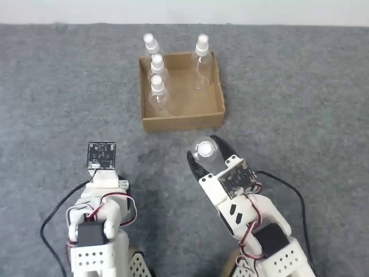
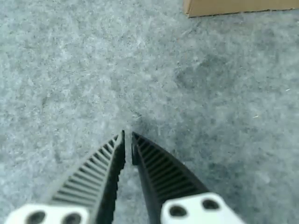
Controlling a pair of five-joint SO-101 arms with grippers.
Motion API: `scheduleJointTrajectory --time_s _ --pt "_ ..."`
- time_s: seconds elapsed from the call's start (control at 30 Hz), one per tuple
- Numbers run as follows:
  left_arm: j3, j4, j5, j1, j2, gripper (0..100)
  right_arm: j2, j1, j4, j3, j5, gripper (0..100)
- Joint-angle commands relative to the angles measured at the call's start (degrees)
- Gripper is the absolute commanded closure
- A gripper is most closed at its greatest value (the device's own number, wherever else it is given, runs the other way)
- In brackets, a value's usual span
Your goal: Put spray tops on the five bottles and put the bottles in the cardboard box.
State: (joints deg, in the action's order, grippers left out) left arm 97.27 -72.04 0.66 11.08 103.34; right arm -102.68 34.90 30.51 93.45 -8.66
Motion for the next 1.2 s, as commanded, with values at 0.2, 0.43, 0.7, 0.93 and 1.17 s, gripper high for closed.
scheduleJointTrajectory --time_s 0.2,0.43,0.7,0.93,1.17 --pt "-0.75 -0.26 -0.26 0.18 1.05 98 -1.10 -0.84 -0.04 -15.65 -0.88 99.2" --pt "-0.75 -0.26 -0.26 0.18 1.05 98 5.85 -0.84 -0.57 -24.18 -0.88 99.2" --pt "-0.75 -0.26 -0.26 0.18 1.05 98 26.95 -0.92 -2.77 -37.36 -0.88 99.2" --pt "-0.75 -0.26 -0.26 0.18 1.05 98 43.91 -4.97 -13.67 -42.11 -0.62 99.2" --pt "-0.75 -0.26 -0.26 0.18 1.05 98 60.70 -8.31 -22.46 -46.68 -0.35 99.2"
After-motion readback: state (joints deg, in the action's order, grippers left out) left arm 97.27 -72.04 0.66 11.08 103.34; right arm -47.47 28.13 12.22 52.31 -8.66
